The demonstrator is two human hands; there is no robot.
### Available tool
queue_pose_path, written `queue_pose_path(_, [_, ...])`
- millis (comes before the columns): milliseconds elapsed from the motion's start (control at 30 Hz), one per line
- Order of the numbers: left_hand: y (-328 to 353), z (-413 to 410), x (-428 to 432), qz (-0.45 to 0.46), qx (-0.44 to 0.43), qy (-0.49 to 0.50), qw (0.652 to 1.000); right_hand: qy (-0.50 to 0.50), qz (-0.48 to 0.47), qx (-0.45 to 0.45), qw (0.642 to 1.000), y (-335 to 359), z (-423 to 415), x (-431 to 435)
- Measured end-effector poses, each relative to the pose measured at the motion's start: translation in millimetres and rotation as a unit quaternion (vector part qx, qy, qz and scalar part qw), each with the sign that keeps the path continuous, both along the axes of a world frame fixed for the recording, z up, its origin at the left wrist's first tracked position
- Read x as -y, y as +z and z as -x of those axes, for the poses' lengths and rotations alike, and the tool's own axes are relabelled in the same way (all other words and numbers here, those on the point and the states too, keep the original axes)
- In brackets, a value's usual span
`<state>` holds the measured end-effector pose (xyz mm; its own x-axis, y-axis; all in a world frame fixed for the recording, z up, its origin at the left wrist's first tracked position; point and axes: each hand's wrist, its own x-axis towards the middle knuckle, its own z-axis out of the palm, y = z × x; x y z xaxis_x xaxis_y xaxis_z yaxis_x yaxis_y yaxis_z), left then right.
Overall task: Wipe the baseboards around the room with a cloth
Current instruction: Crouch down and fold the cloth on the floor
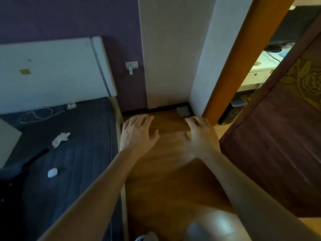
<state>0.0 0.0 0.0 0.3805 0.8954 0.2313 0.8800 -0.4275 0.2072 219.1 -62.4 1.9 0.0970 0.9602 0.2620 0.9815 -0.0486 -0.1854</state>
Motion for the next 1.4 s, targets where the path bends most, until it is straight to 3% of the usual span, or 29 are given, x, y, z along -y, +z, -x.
queue_pose_path(367, [-21,-17,-60,0.003,-0.001,-0.015,1.0,-0.009,0.017,-0.006,1.0,-20,-15,-48])
queue_pose_path(933, [-33,-161,-274,0.022,-0.046,0.027,0.998,0.018,0.018,-0.049,0.998,-32,-157,-279])
queue_pose_path(1400, [-44,-209,-387,0.054,-0.047,0.023,0.997,0.002,0.039,-0.071,0.997,-47,-204,-390])
